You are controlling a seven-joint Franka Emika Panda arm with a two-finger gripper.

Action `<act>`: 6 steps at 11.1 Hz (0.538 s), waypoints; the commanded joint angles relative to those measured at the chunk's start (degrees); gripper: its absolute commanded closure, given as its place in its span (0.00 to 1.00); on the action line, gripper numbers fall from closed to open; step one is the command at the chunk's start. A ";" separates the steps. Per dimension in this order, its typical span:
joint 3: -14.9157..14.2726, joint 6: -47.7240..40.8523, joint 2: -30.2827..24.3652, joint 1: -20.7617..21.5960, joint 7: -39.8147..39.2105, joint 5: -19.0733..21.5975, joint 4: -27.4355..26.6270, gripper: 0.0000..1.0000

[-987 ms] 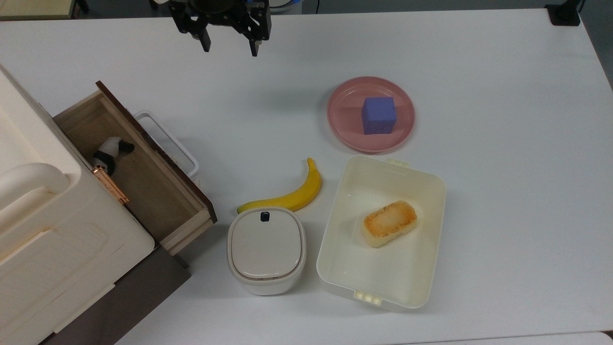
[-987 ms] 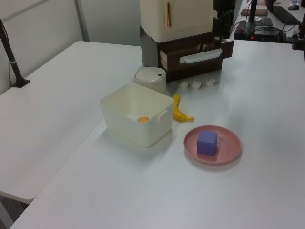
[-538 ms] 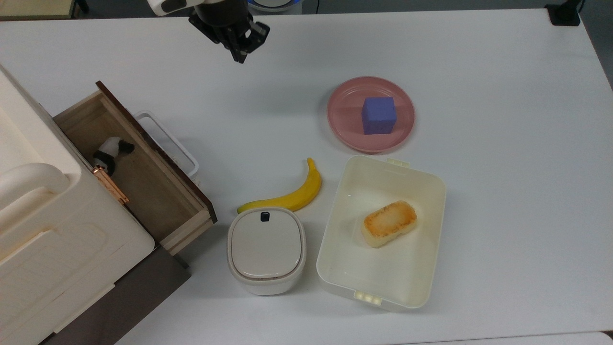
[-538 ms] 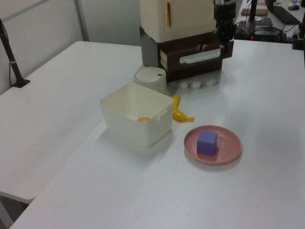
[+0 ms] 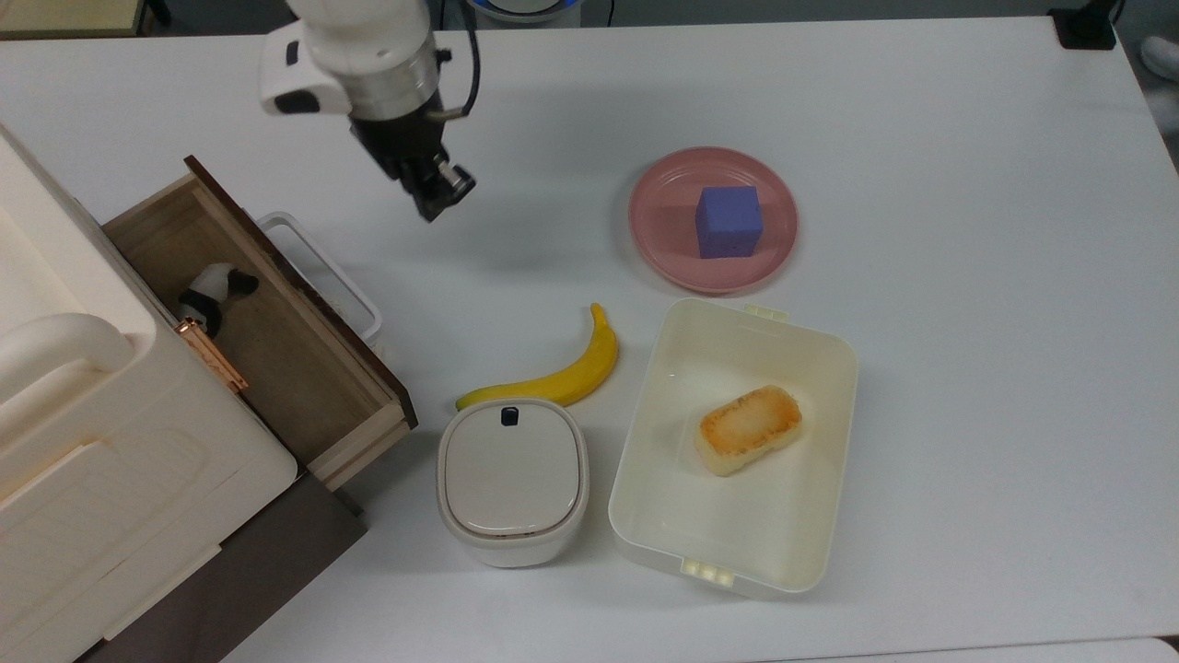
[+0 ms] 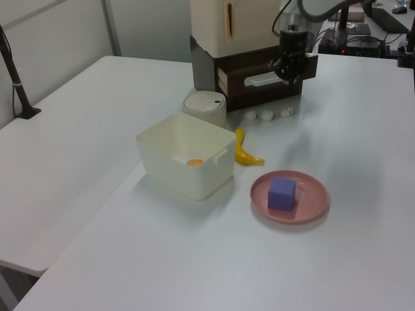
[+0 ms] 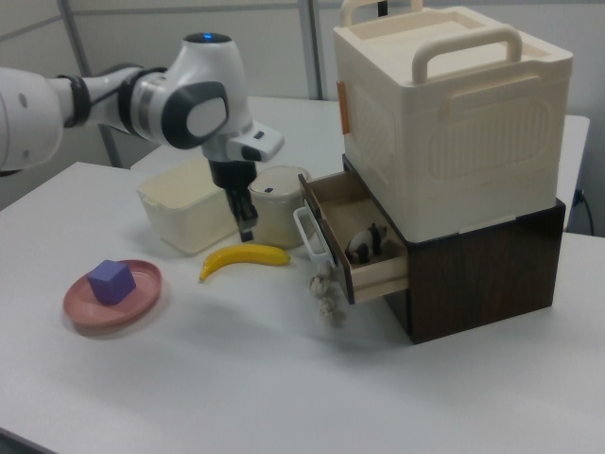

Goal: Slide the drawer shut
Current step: 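Move the gripper down toward the front of the open wooden drawer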

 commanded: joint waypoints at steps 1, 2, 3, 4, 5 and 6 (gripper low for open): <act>-1.50 4.93 4.39 -0.31 3.00 -3.75 1.99 1.00; -2.12 5.63 6.94 -0.39 4.22 -4.81 4.61 1.00; -3.25 8.34 8.09 -0.31 5.28 -4.91 5.68 1.00; -4.48 11.32 8.28 -0.31 5.37 -5.00 5.69 1.00; -5.54 13.62 8.89 -0.31 5.29 -5.61 5.78 1.00; -6.42 14.94 9.24 -0.31 5.29 -6.83 6.65 1.00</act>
